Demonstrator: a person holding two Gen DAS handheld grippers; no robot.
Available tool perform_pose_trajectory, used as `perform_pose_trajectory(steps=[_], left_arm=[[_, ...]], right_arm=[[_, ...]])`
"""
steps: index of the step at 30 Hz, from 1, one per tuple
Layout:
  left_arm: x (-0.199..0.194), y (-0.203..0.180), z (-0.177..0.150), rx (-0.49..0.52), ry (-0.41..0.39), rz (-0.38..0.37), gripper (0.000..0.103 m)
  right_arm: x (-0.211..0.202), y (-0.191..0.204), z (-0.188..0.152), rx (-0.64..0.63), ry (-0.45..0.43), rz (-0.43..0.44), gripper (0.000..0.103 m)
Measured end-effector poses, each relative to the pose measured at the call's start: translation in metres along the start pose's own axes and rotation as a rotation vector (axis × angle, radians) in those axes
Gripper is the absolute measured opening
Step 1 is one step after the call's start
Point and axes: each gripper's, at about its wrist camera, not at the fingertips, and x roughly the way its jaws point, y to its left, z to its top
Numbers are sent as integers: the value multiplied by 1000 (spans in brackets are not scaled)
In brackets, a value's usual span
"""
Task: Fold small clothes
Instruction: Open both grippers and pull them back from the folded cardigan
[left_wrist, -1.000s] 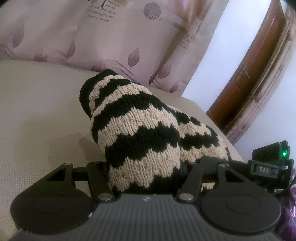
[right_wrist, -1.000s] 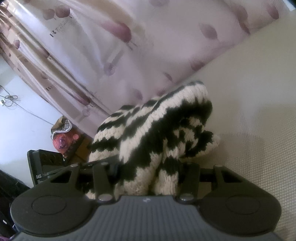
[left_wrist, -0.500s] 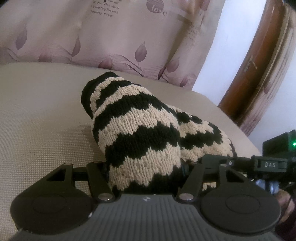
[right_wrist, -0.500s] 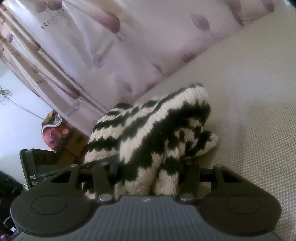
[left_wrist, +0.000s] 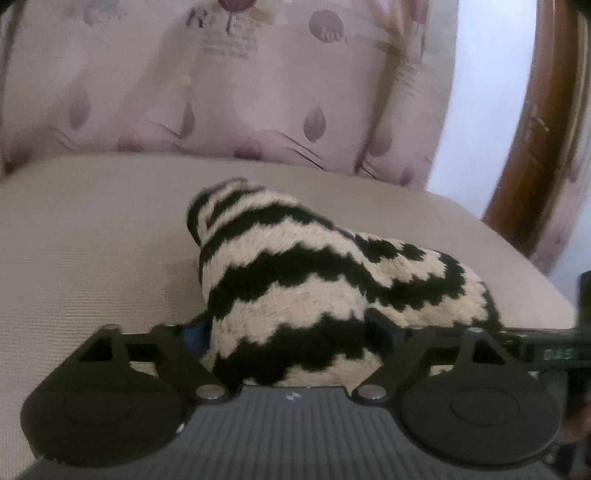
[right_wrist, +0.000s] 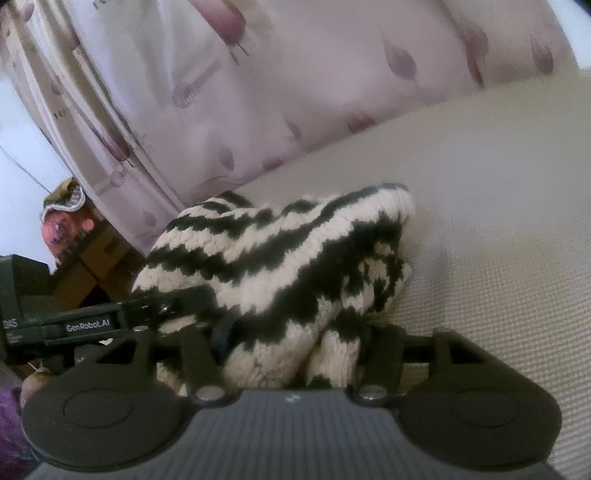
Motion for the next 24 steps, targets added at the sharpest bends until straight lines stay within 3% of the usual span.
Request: perform_pose_trajectory(steps=[4,10,14,17,24], left_arm=[[-17,-18,-4,91,-91,97,103],[-44,-39,-4,141,-167,173,103],[-59,-54,-3,163,-204,220,103],[-68,-63,-2,193,-212,272,103],[-97,-73,2,132,-301,267,103]], right_arm=[[-16,13,-2,-58,-60,-38,60],[-61,42,-7,-156,-223,-104,62],[-89,60,-10,-196,-325,-127,77],[-104,75,-19,-224,-372,-155,81],[-125,100,-34,-277,-418,-187,89]])
